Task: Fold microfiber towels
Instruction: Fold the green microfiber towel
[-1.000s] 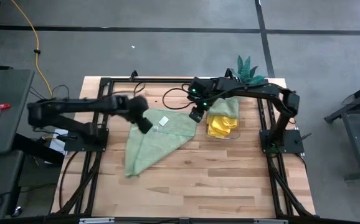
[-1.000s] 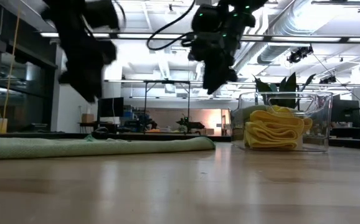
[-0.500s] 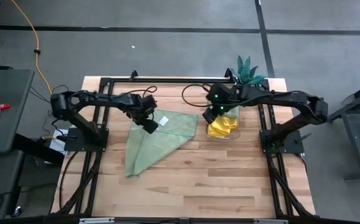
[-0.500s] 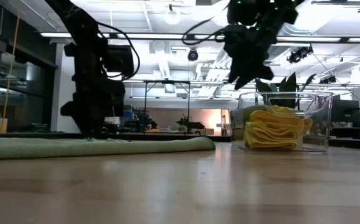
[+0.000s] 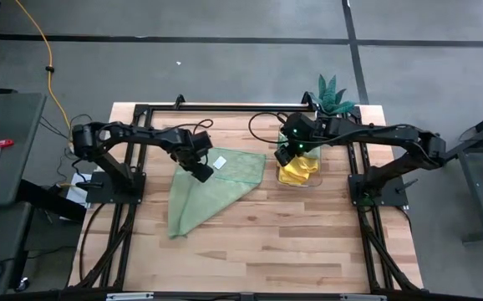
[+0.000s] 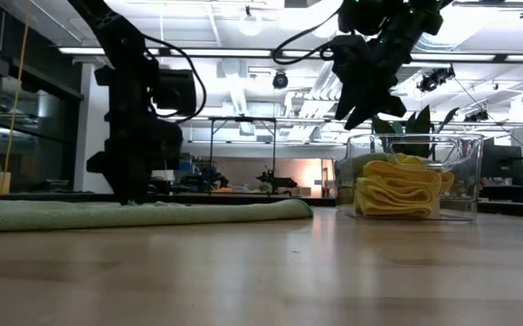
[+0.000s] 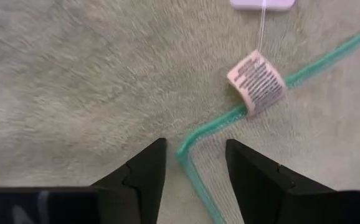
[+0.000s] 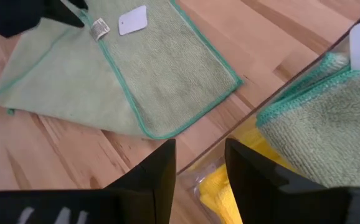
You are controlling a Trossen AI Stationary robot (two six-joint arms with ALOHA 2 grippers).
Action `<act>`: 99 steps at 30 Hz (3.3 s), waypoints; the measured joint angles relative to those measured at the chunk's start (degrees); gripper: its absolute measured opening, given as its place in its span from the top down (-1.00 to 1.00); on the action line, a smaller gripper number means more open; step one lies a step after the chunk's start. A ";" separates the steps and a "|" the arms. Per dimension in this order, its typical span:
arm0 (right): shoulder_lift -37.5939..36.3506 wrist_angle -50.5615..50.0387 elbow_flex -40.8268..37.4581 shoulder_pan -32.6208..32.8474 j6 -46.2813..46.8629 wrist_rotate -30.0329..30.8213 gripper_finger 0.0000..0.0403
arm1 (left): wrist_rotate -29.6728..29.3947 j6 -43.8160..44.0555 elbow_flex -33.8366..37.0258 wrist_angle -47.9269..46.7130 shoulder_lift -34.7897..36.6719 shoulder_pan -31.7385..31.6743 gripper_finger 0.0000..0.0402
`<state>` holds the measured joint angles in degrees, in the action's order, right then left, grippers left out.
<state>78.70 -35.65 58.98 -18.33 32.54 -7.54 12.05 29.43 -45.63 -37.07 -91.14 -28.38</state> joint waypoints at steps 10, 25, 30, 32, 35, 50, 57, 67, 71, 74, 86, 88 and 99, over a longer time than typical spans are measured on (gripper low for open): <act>0.04 -0.01 0.04 0.00 -1.50 0.89 0.36 | -0.72 2.70 -0.04 3.25 -1.46 2.32 0.51; 0.07 -0.05 0.09 0.00 -1.93 0.84 0.36 | -0.90 4.03 -0.53 2.73 5.95 2.80 0.99; 0.07 -0.09 0.09 0.00 -2.05 0.80 0.36 | -0.79 6.48 -3.13 2.64 7.20 7.47 0.99; 0.07 -0.09 0.09 0.00 -2.58 0.72 0.36 | -0.96 7.93 -5.15 3.17 7.17 10.48 0.99; 0.06 -0.09 0.09 0.00 -2.88 0.54 0.36 | -1.94 11.21 -8.27 6.06 6.48 15.96 1.00; 0.00 -0.07 0.09 -0.02 -5.20 0.14 0.36 | -3.72 24.73 -18.81 31.53 -8.59 35.83 1.00; -0.02 -0.14 0.09 -0.02 -7.13 0.06 0.36 | -2.29 29.13 -23.10 41.32 -18.44 39.17 0.87; -0.02 0.22 0.09 0.00 -4.05 -2.36 0.36 | 9.51 16.15 -27.80 38.78 -17.47 35.42 0.40; -0.04 1.05 0.09 0.53 -0.09 -2.50 0.36 | 11.45 7.26 -27.89 25.74 -11.47 33.33 0.30; -0.04 1.96 0.09 1.64 2.59 -2.25 0.36 | 2.07 -1.13 -26.82 13.10 -5.17 34.83 0.29; -0.04 3.30 0.11 7.26 13.41 3.99 0.36 | -16.32 9.77 7.55 27.67 20.81 52.52 0.31; -0.04 3.24 0.11 7.78 13.55 3.98 0.36 | -15.75 14.01 11.97 30.68 23.20 56.13 0.31; -0.04 0.73 0.15 8.26 6.14 3.98 0.36 | -21.56 16.52 17.62 41.14 20.48 71.07 0.68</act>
<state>78.65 -34.93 59.13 -10.07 38.68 -3.56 -9.50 45.95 -28.00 4.07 -70.66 42.69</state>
